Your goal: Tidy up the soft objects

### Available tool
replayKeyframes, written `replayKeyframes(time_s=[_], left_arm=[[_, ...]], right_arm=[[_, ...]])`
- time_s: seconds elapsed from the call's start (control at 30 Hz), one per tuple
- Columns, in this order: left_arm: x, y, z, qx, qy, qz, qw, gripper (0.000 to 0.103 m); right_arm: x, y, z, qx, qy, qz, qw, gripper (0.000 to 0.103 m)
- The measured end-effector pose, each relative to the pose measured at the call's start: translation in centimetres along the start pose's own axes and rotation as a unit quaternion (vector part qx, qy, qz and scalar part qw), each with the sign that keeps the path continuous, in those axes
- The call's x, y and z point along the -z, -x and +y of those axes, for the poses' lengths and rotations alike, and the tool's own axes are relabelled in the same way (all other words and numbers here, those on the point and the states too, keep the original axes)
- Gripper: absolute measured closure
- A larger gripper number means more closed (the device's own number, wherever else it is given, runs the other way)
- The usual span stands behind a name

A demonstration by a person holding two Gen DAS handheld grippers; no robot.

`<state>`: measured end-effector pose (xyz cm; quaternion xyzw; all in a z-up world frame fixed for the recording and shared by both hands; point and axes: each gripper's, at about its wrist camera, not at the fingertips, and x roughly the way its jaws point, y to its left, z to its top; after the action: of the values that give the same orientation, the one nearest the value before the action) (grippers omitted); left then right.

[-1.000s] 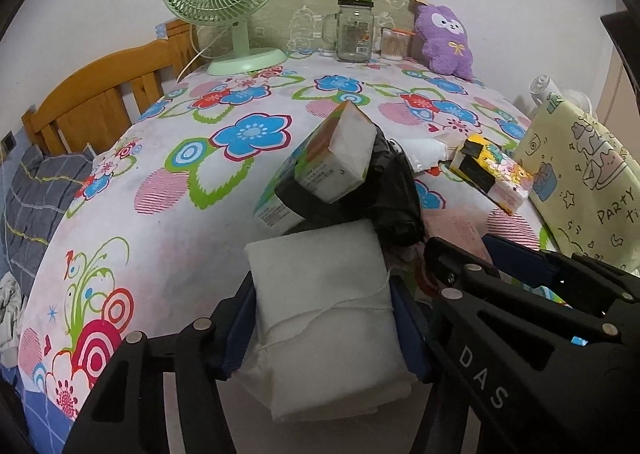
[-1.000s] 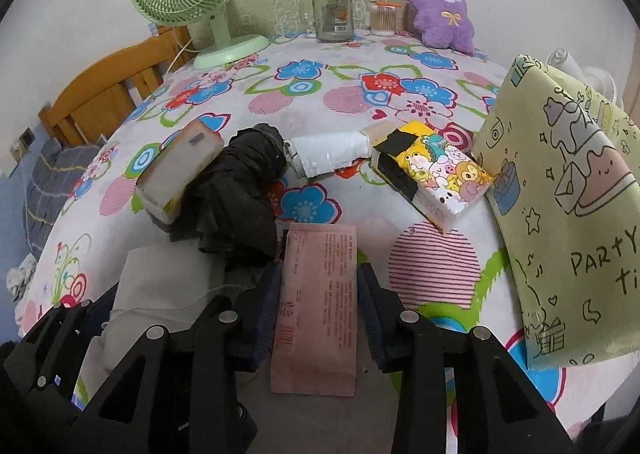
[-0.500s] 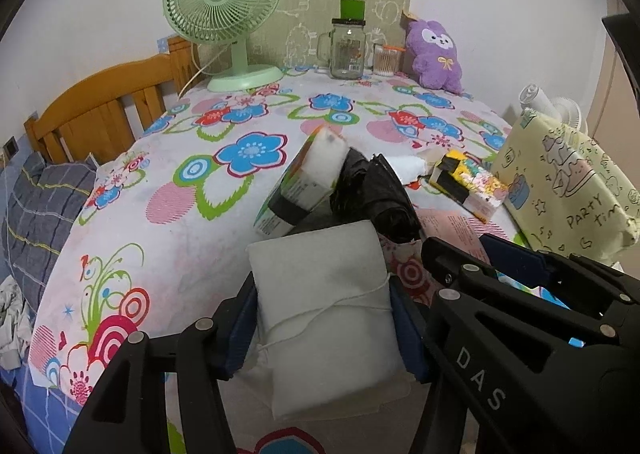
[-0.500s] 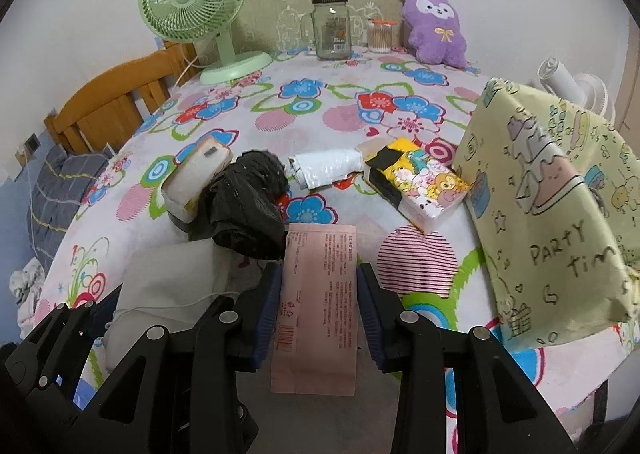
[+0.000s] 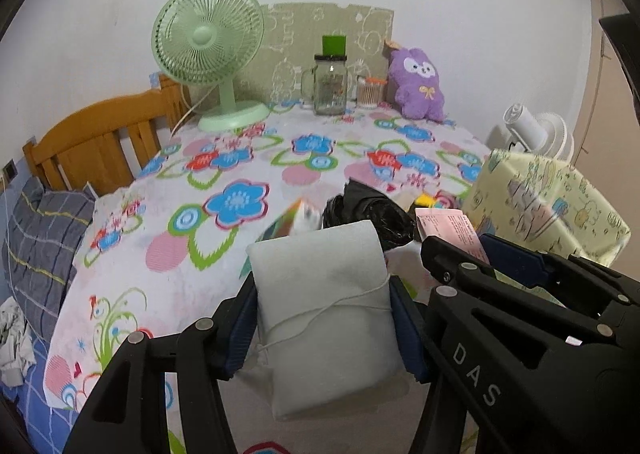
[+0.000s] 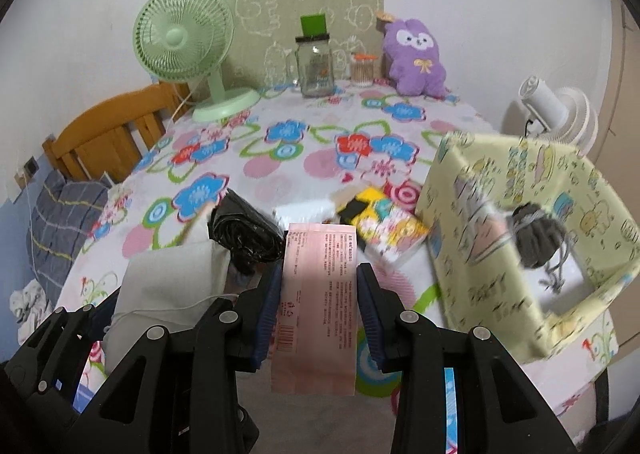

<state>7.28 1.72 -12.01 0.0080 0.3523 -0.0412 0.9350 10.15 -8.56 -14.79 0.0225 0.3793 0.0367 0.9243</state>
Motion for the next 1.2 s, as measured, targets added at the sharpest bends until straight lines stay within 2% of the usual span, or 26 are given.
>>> replayKeyframes(time_s=[0.67, 1.2], left_arm=[[-5.1, 1.5, -1.8, 0.016, -0.018, -0.042, 0.9988, 0.041], [-7.4, 3.6, -5.8, 0.040, -0.035, -0.062, 0.9966, 0.041]], right_arm=[[-5.0, 3.0, -1.8, 0.011, -0.004, -0.045, 0.999, 0.062], [-6.8, 6.5, -5.0, 0.020, -0.003, -0.081, 0.997, 0.062]])
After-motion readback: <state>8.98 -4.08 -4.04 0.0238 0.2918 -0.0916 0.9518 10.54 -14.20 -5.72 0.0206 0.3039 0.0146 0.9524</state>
